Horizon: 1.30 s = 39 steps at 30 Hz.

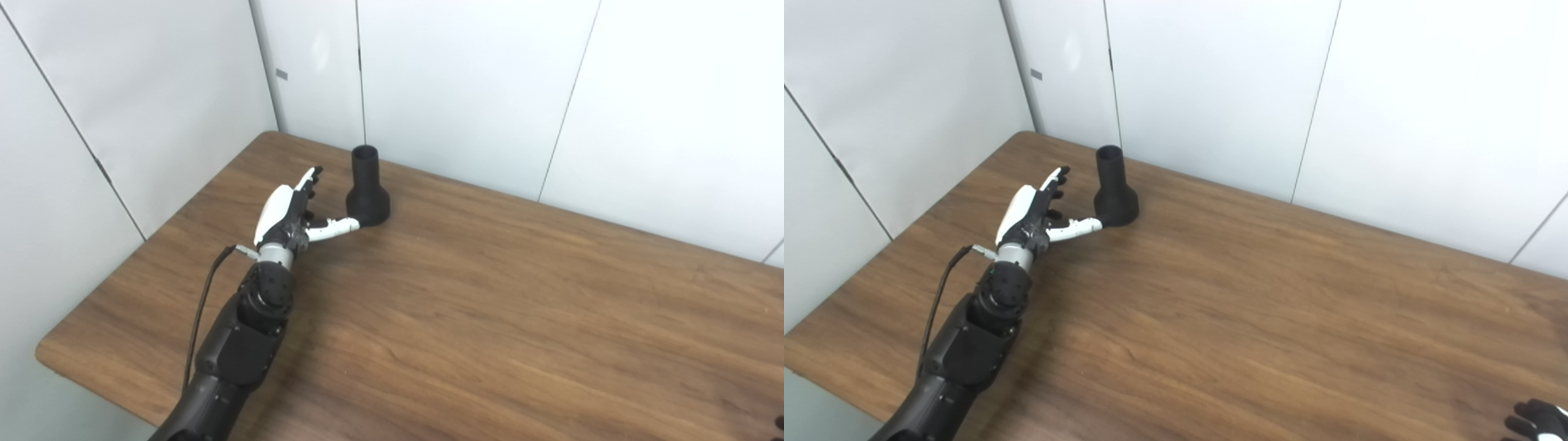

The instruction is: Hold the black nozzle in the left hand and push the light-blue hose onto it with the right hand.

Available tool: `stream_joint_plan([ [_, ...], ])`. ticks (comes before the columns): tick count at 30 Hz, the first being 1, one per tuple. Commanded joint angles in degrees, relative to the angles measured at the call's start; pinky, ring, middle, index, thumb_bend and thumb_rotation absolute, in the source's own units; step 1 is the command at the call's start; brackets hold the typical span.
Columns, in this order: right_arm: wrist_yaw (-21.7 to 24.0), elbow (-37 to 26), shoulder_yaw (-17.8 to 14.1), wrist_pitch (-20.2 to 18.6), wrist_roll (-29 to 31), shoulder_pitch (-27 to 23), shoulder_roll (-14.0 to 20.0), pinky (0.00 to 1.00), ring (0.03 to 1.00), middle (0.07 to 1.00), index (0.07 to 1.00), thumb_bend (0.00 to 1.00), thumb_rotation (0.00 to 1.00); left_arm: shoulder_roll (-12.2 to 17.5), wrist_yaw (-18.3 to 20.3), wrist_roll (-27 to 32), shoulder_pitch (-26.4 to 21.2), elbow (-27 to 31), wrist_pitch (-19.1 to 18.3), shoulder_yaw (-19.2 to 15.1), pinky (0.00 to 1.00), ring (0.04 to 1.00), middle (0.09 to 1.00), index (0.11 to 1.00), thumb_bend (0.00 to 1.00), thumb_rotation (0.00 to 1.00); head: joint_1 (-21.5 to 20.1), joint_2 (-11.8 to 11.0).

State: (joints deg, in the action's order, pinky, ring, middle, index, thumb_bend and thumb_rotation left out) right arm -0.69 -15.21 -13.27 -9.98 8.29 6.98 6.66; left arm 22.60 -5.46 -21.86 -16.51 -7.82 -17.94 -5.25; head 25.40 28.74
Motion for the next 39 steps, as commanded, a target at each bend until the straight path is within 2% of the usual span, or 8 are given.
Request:
stream_joint_plan([
  [1,0.53,-0.77,-0.31,3.04,0.44,-1.19,1.00,0.50,0.614,0.629,0.579,0.45,0.50,1.54,1.06,-1.15,-2.96,-1.32,-0.08,1.57,0.86,0.948,0.962,0.969,1.00,0.37,-0.10,-0.04],
  [8,0.67,0.04,-0.28,3.57,0.31,-1.31,1.06,0.49,0.600,0.618,0.569,0.44,0.49,3.40,4.39,-2.95,-5.93,-5.59,-1.50,6.37,0.91,0.999,0.987,0.978,1.00,0.38,-0.53,-0.47],
  [12,0.77,0.88,0.01,4.84,-0.54,-1.15,1.32,0.48,0.600,0.617,0.566,0.46,0.51,3.39,4.43,-3.54,-7.30,-8.80,-1.00,8.34,0.89,1.000,0.980,0.970,1.00,0.36,-0.55,-1.89],
  [16,1.02,0.82,-0.24,4.57,0.45,-0.87,1.23,0.51,0.620,0.633,0.577,0.45,0.51,3.47,3.28,-5.16,-8.56,-12.00,1.53,10.58,0.98,0.944,0.943,0.949,1.00,0.36,-1.06,-2.09],
  [19,0.97,0.70,-0.22,4.73,0.16,-0.58,1.31,0.51,0.628,0.641,0.587,0.43,0.51,3.02,2.62,-5.31,-9.38,-14.11,2.53,10.99,1.00,0.918,0.923,0.939,1.00,0.37,-1.63,-2.65],
  [28,1.21,-0.02,-0.40,5.00,-0.12,0.53,1.65,0.54,0.642,0.654,0.605,0.34,0.49,2.13,4.27,-2.57,-10.56,-18.18,3.58,10.37,1.00,0.938,0.933,0.931,1.00,0.30,-2.34,-2.50],
  [34,1.28,-0.55,-0.45,4.76,-0.11,1.07,2.05,0.54,0.642,0.653,0.607,0.33,0.48,2.46,2.88,-4.37,-10.03,-20.01,5.64,12.09,1.00,0.917,0.899,0.902,1.00,0.31,-2.52,-2.06],
  [39,1.45,-1.02,-0.75,4.56,0.69,1.41,2.18,0.53,0.638,0.648,0.606,0.32,0.46,3.15,3.43,-6.13,-9.41,-19.36,4.36,13.81,1.00,0.903,0.887,0.907,1.00,0.31,-2.61,-1.73],
])
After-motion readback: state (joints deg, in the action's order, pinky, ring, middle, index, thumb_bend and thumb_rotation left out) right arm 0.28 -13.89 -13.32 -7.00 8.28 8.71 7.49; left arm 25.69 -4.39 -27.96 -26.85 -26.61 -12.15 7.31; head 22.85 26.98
